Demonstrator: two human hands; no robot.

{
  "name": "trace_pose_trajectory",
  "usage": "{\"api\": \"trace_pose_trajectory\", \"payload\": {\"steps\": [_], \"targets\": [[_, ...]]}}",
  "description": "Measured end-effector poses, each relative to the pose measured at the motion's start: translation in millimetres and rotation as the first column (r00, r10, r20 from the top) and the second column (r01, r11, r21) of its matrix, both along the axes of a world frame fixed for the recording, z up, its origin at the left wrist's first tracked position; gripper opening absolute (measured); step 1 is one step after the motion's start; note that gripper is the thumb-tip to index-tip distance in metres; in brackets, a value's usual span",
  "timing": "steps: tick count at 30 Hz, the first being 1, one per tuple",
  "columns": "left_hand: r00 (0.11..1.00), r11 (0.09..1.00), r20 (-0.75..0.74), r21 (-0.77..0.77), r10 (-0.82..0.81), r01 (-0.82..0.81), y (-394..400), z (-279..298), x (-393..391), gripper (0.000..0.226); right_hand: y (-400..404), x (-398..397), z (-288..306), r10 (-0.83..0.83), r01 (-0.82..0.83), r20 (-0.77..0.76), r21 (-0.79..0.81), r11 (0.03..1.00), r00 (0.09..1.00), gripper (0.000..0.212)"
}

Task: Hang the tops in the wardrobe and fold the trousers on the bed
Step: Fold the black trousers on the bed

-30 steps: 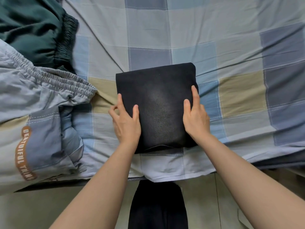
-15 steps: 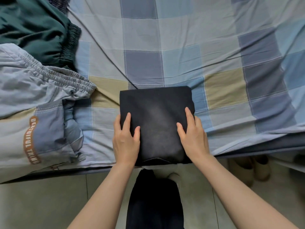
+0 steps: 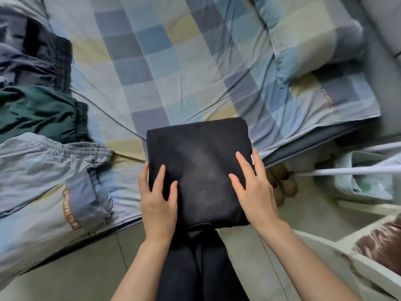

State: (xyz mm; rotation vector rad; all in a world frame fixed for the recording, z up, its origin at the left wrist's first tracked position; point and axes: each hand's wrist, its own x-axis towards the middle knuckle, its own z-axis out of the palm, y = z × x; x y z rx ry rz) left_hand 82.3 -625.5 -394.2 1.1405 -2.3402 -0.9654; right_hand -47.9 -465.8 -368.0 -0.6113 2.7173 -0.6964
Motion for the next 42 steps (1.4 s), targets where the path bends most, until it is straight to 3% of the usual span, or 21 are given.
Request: {"api": "trace_pose_trajectory", "payload": {"steps": [8,16,21,24,32,37,42], "targets": [[0.935,0.945,-0.143,-0.069,-0.326,0.319,-1,105,-31,0.041,34,24,98,-0.295,0.266,-0.199,-0.157,0.951,0.935,0.052],[0.752,0.765,-0.151,-0.068,-0.642,0.64,53,175,-31,0.041,101,113,159,-0.628,0.596,-0.263,-0.198,0.778,0.732,0.051],[0.538,0.542,-0.133,0.009,-0.832,0.841,126,197,-7,0.041,165,194,187,-0.793,0.786,-0.283,-0.168,0.595,0.54,0.05],[0.341,0.346,-0.123,-0.016,-0.932,0.938,186,205,20,0.041,208,261,198,-0.885,0.888,-0.274,-0.166,0.43,0.377,0.05],[-0.054,-0.059,-0.081,0.061,-0.995,0.996,331,215,128,0.04,292,431,204,-0.972,0.994,-0.234,-0.11,0.014,-0.012,0.048],[-0.237,-0.245,-0.116,0.06,-0.964,0.968,429,214,207,0.039,355,529,208,-0.955,0.977,-0.209,-0.093,-0.194,-0.209,0.048],[-0.356,-0.369,-0.129,0.103,-0.926,0.924,510,207,251,0.038,406,584,211,-0.918,0.939,-0.199,-0.089,-0.331,-0.343,0.046]]}}
